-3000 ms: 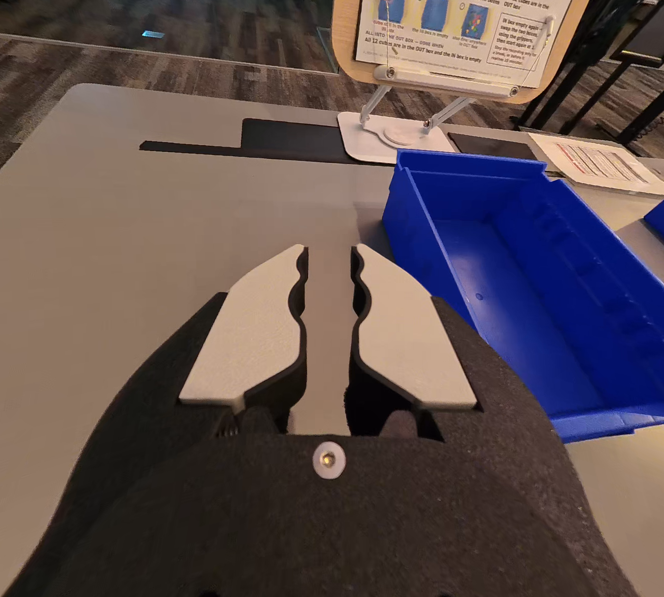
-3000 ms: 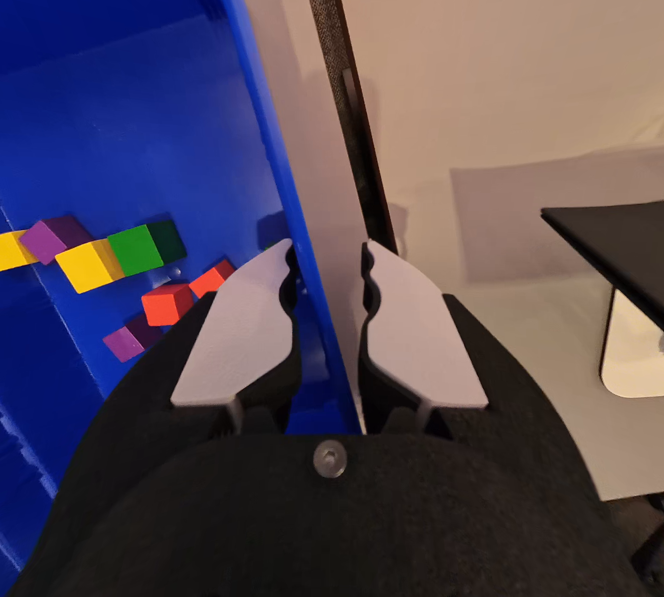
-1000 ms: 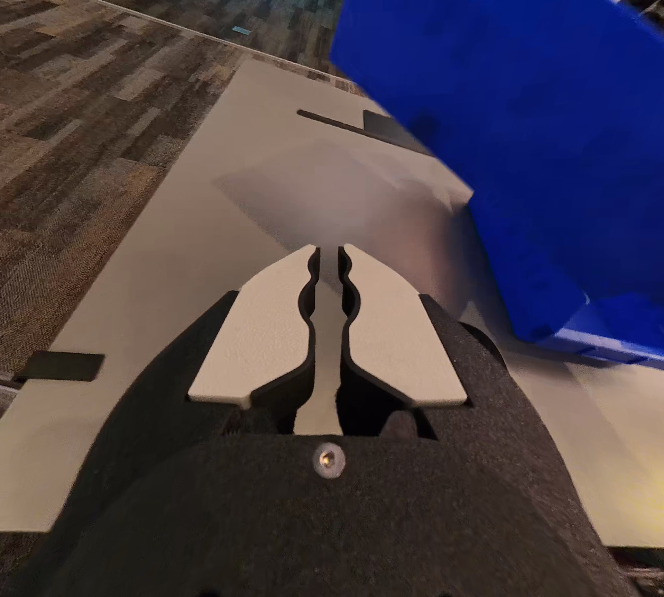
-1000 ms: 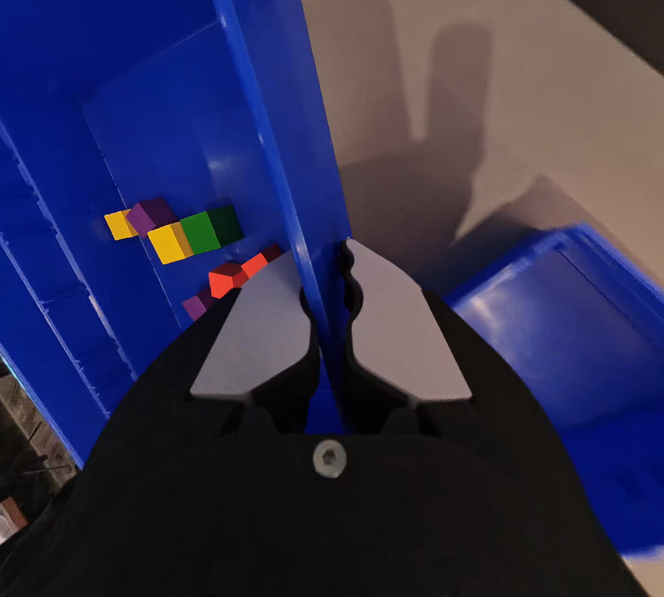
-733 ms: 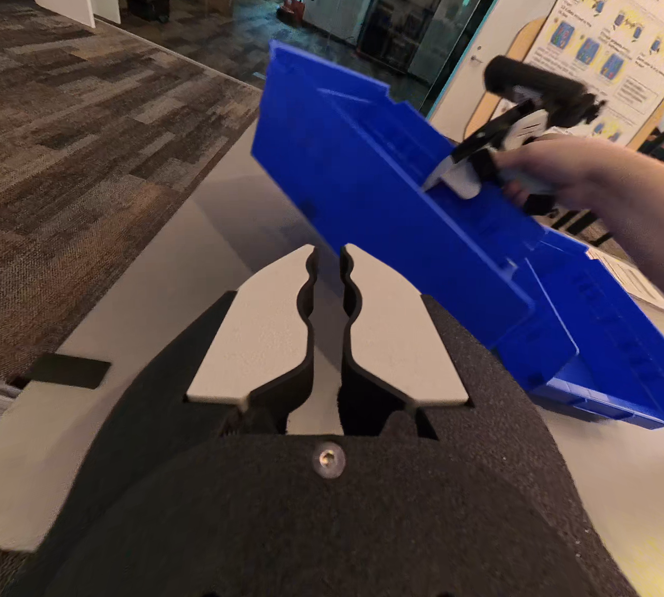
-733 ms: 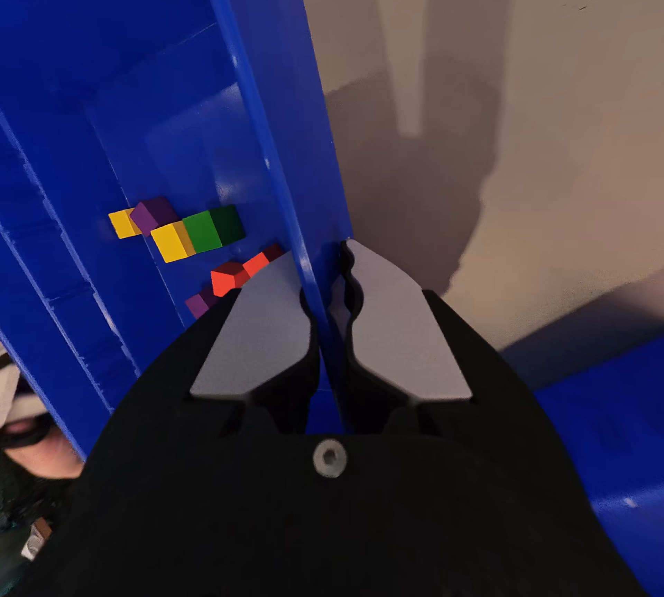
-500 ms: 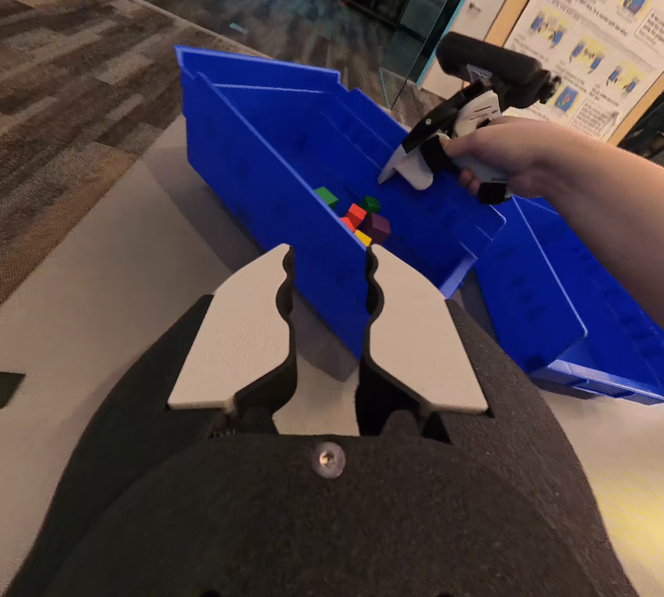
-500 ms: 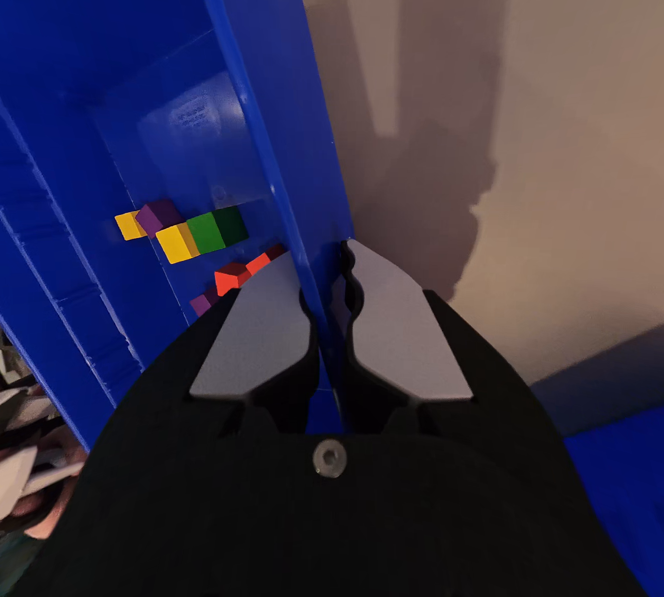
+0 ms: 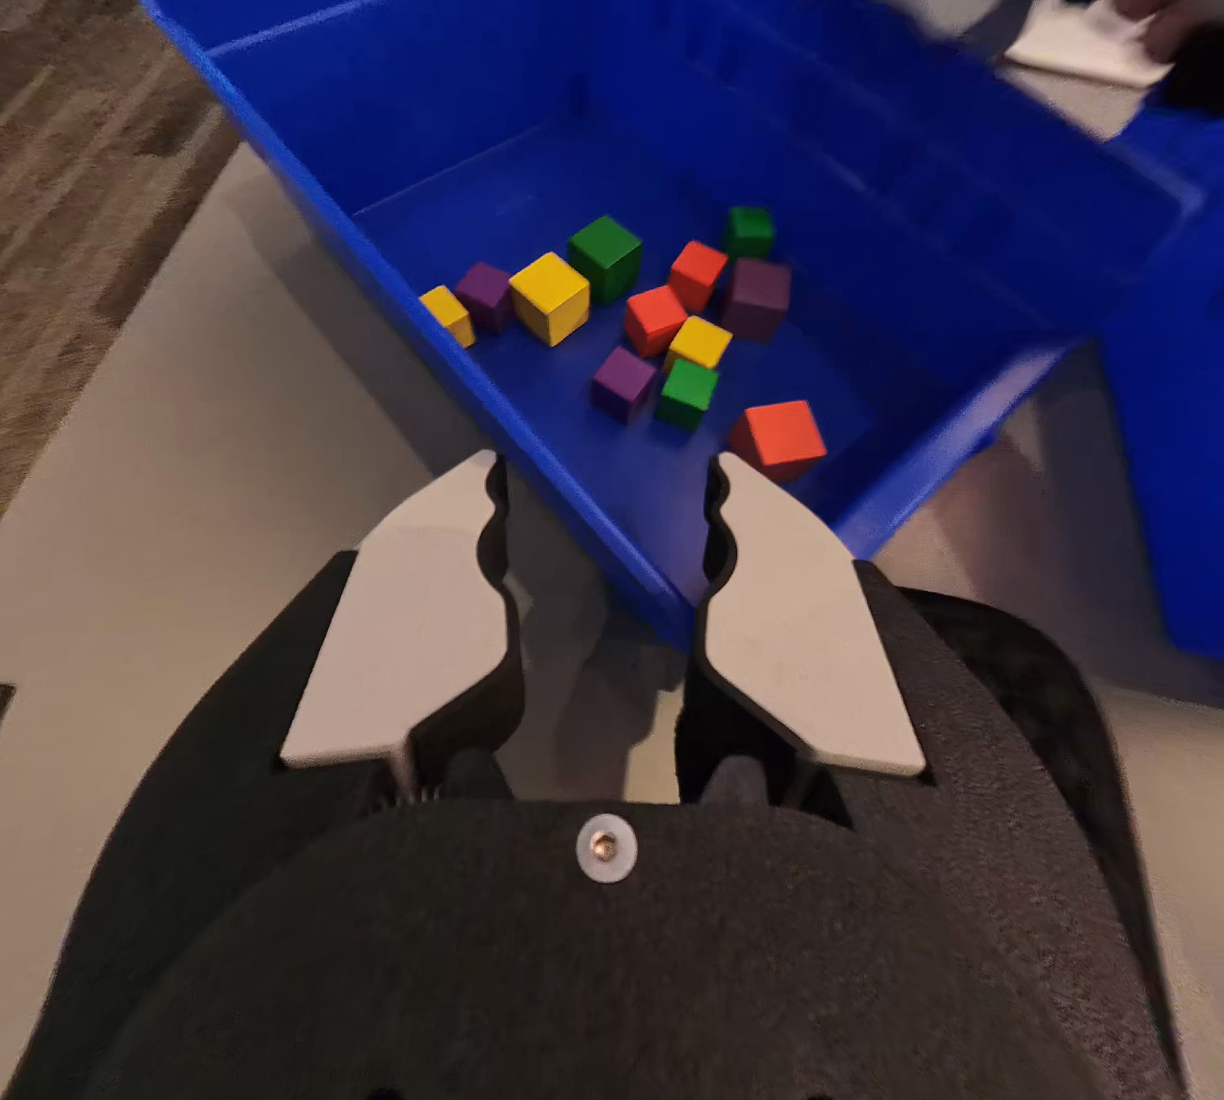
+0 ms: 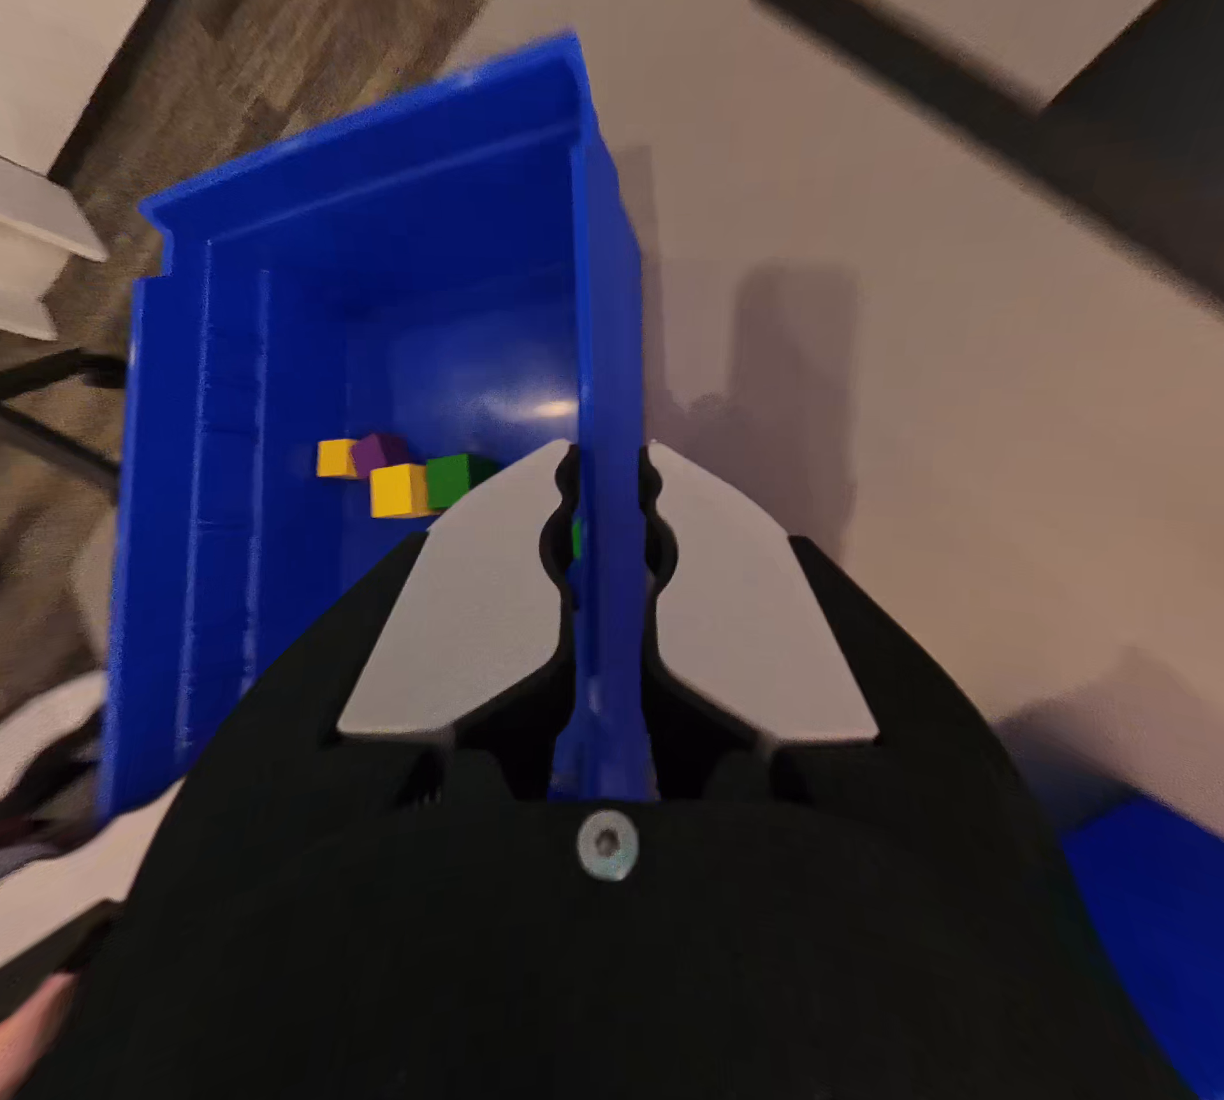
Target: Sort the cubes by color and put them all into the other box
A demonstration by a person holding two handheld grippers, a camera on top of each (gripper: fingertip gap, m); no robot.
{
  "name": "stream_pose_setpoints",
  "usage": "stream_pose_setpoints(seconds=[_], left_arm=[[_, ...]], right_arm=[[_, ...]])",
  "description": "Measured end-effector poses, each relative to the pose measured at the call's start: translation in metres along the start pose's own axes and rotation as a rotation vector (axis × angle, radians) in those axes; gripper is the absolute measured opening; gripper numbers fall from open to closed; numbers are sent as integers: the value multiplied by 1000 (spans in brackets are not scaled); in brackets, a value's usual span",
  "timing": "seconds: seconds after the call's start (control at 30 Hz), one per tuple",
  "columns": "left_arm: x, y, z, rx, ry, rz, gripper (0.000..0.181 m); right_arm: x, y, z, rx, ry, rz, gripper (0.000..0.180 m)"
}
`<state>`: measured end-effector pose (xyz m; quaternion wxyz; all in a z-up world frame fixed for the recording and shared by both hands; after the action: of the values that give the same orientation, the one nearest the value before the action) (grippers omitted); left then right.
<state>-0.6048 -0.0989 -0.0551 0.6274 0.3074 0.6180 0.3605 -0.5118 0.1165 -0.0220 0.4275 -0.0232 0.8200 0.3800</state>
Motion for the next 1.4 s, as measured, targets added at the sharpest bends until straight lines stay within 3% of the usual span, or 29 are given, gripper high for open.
stream_pose_setpoints(seconds=[0.03,0.2,0.53,0.77,1.1,1.4], left_arm=[[2,-1,-1,2,8,-1,61],[6,4,-11,-45,3,46,44],[23,24,-82,52,119,75,10],[46,43,-118,202,56,47,9],[68,61,-157,307,-99,12,9],[74,66,-175,309,-96,-35,11]], right_arm=[[-13,6,3,-74,-51,57,17],[-85,16,15,-332,-291,262,23],[-226,-22,75,-408,-655,431,32],[-297,-74,126,-396,-847,471,38],[-331,-138,177,-244,-824,443,47],[-321,-169,205,-134,-731,370,49]])
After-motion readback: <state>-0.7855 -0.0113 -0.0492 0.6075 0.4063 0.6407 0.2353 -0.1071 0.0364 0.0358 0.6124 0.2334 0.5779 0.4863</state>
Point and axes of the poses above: each gripper's, where its closed fingertips meet, x out along the fingers, y out of its top, z = x × y across the jaws, the point moved 3 cm from there along -x, back along the fingers, and after that the axes turned 1 degree about z, right-handed, at the moved point
